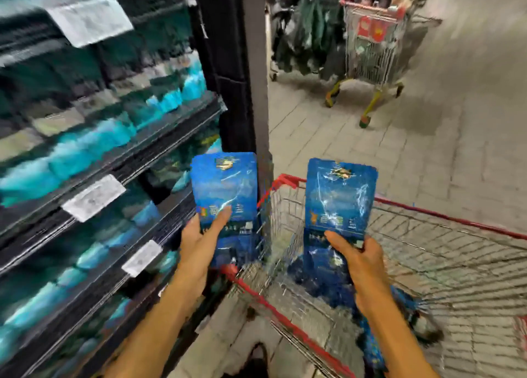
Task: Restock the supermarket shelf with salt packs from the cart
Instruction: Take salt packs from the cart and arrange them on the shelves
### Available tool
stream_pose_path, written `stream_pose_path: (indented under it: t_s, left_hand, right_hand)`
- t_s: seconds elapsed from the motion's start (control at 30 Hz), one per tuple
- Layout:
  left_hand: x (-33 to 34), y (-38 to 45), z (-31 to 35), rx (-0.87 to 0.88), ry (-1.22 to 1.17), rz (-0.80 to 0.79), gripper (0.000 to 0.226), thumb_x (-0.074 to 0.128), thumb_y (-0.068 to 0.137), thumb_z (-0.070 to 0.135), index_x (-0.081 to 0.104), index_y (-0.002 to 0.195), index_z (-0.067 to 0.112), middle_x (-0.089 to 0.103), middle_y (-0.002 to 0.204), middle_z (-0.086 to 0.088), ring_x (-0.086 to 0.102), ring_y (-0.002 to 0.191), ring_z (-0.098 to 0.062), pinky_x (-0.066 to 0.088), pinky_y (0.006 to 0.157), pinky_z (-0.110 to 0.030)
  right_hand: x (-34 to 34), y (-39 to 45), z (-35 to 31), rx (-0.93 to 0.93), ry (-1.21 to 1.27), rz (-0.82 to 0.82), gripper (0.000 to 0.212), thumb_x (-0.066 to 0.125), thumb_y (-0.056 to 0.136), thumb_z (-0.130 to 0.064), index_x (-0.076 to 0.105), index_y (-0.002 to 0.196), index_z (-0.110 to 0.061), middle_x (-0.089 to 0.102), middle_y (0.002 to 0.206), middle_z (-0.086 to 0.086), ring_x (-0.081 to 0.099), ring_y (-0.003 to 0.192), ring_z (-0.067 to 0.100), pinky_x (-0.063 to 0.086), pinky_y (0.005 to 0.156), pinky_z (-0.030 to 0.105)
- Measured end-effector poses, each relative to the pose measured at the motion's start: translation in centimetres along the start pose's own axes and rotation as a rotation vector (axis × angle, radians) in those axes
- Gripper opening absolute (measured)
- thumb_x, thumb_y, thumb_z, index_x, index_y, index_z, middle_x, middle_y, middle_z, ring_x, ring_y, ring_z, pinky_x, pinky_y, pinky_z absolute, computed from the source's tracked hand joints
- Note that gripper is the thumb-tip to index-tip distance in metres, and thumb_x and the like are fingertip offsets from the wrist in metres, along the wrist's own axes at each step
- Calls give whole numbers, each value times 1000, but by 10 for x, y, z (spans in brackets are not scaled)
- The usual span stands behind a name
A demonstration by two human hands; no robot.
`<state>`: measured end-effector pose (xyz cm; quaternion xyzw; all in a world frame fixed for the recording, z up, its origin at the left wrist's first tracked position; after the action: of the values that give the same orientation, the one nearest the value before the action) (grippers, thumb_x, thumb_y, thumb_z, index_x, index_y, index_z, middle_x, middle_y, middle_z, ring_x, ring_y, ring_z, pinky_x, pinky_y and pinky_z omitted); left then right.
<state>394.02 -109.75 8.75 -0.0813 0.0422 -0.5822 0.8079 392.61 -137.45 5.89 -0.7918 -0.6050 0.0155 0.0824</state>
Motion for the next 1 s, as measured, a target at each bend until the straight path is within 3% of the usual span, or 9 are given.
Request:
stream_pose_path:
  t_s: [0.07,0.17,0.3,0.5,0.63,0.77,0.9,1.0]
  left_hand:
    - [-30,-22,6,-5,-24,102,60,78,63,63,69,115,33,73,115,9,69,106,-18,52,96,-51]
    - [-75,-56,14,26,-37,253,51,75,61,66,69,105,41,73,107,21,70,94,-1,55,82,-36]
    - [-134,-98,24,63,-50,460,47,70,63,65,66,104,43,70,99,32,65,89,12,50,76,-25]
    - [-218,-161,42,136,-107,706,52,73,66,64,68,111,38,70,115,18,65,108,-5,50,97,-43]
    - [-276,-196,47,193,-114,797,49,76,61,66,70,105,45,73,110,15,70,102,-8,53,89,-39]
    - [-325,-228,53,258,-89,928,48,78,55,70,70,98,51,72,101,25,69,92,3,51,78,-28]
    - [-350,-254,68,291,-121,963,68,77,49,78,70,107,43,70,118,9,67,108,-16,53,93,-46]
    - [-357,-264,90,365,-128,955,62,80,57,67,69,111,40,68,124,2,66,113,-22,51,97,-52]
  right_hand:
    - [23,-1,-7,-28,-1,-125,64,86,45,-66,74,101,-36,78,95,-5,75,84,15,60,63,29]
    - [64,-5,-14,-46,0,-320,58,87,53,-55,74,103,-27,77,100,2,75,89,24,61,75,43]
    - [129,-24,-23,-100,-14,-541,53,86,55,-52,74,101,-30,77,100,0,75,89,21,61,71,37]
    - [229,-85,-31,-154,-2,-827,48,85,58,-47,76,101,-27,78,97,0,75,87,18,58,68,26]
    - [289,-133,-31,-179,-12,-962,45,85,62,-42,75,102,-24,77,100,1,74,94,22,60,76,33]
    - [335,-181,-33,-184,31,-1077,50,89,57,-45,74,103,-31,77,104,-2,73,98,20,58,86,42]
    - [365,-222,-46,-219,110,-1160,54,93,53,-42,74,102,-32,77,103,-2,73,96,16,59,75,27]
    - [383,-241,-67,-260,153,-1218,51,92,56,-38,74,103,-29,77,102,-2,73,95,15,57,72,21]
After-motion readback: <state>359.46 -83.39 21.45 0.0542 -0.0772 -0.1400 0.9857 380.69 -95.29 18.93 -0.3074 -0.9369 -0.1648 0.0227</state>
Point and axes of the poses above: each hand's wrist, its own y-axis towards the middle knuckle, its own x-axis out of the palm, z = x × y, the point moved 1 cm from there along y, towards the middle knuckle
